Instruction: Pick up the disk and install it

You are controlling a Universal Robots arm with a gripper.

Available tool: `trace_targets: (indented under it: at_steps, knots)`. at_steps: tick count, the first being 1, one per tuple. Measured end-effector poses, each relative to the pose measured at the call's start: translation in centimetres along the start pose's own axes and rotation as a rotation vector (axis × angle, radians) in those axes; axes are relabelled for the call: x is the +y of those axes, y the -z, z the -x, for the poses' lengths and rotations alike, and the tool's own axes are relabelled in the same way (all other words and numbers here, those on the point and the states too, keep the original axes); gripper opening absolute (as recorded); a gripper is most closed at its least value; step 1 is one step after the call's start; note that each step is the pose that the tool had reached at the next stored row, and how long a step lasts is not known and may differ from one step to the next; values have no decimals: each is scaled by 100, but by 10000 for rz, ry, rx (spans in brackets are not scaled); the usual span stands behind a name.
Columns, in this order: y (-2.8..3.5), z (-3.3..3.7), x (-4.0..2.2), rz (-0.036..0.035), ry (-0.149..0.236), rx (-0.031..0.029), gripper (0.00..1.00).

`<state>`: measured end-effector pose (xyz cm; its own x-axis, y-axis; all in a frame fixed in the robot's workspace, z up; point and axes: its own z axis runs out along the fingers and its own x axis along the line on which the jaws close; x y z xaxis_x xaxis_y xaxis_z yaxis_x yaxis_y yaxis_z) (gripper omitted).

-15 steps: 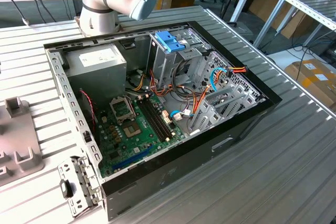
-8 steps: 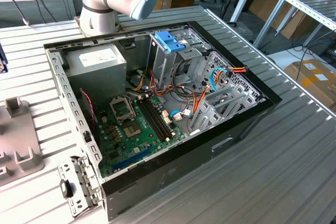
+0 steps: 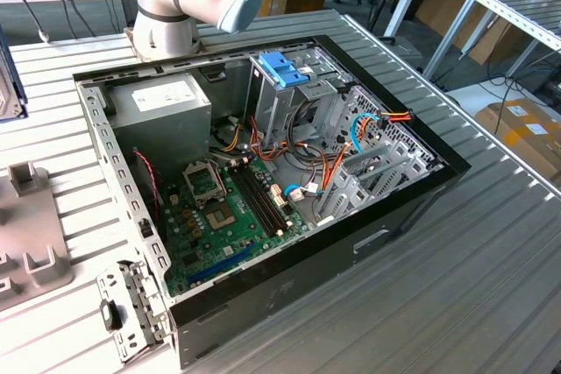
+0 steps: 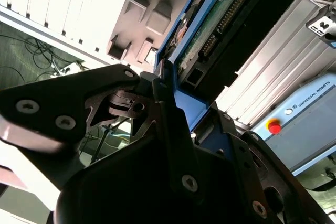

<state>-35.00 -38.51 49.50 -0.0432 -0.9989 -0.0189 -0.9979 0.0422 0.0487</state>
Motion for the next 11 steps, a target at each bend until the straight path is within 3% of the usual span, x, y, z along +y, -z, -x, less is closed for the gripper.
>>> trace_targets:
  at_steps: [8,11]
  knots:
    - [6,6,-130,1,-1,0,37]
    - [10,9,-212,0,0,0,37]
